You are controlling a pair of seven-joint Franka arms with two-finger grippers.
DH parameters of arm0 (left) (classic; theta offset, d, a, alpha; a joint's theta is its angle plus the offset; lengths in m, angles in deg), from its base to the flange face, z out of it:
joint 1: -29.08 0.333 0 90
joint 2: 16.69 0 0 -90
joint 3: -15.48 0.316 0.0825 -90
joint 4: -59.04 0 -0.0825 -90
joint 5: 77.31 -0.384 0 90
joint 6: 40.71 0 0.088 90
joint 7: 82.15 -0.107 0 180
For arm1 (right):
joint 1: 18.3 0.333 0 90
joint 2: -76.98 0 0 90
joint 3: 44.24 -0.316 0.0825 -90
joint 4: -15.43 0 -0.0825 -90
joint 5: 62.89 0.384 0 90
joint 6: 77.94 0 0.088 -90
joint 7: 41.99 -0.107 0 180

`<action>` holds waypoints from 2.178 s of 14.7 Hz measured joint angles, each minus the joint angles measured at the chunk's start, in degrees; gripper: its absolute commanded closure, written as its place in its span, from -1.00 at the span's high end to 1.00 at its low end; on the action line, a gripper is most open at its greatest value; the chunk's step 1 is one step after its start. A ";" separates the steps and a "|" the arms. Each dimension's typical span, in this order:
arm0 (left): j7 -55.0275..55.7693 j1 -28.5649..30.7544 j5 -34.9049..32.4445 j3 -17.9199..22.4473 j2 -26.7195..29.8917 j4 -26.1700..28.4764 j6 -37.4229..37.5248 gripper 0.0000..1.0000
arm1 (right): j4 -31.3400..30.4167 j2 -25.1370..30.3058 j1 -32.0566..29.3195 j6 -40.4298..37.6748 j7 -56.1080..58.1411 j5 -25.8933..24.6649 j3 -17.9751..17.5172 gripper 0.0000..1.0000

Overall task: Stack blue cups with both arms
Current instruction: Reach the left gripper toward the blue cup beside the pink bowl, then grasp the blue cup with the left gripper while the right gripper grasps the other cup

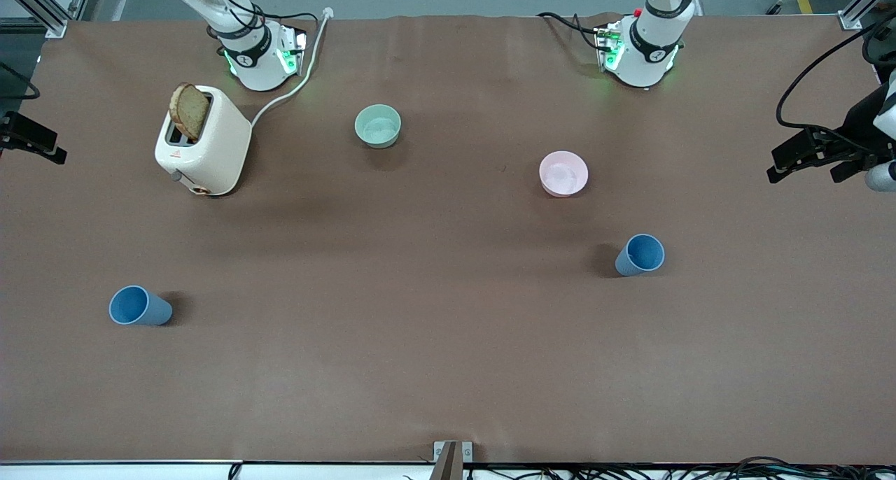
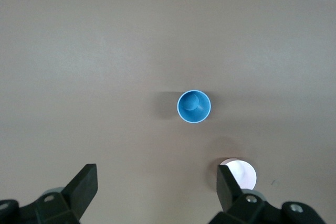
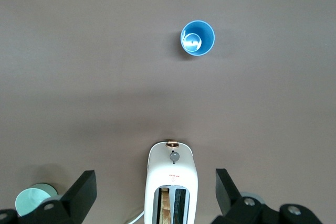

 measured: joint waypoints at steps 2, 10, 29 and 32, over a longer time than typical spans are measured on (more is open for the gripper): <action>0.00 0.00 0.00 0.00 0.02 0.00 0.01 1.00 | 0.00 -0.01 0.00 0.00 0.00 0.00 0.00 1.00; 0.01 -0.48 0.00 -0.26 0.08 -0.03 0.15 1.00 | 0.00 -0.03 0.00 0.51 0.02 0.00 -0.01 1.00; 0.09 -0.96 -1.49 -2.30 -14.73 1.74 -4.35 1.00 | 0.00 -0.37 -0.30 1.45 0.04 0.00 0.02 1.00; 0.05 -0.99 -1.49 -2.79 -16.20 6.20 -10.20 1.00 | -0.06 -1.39 -0.67 3.10 0.79 -0.02 0.03 1.00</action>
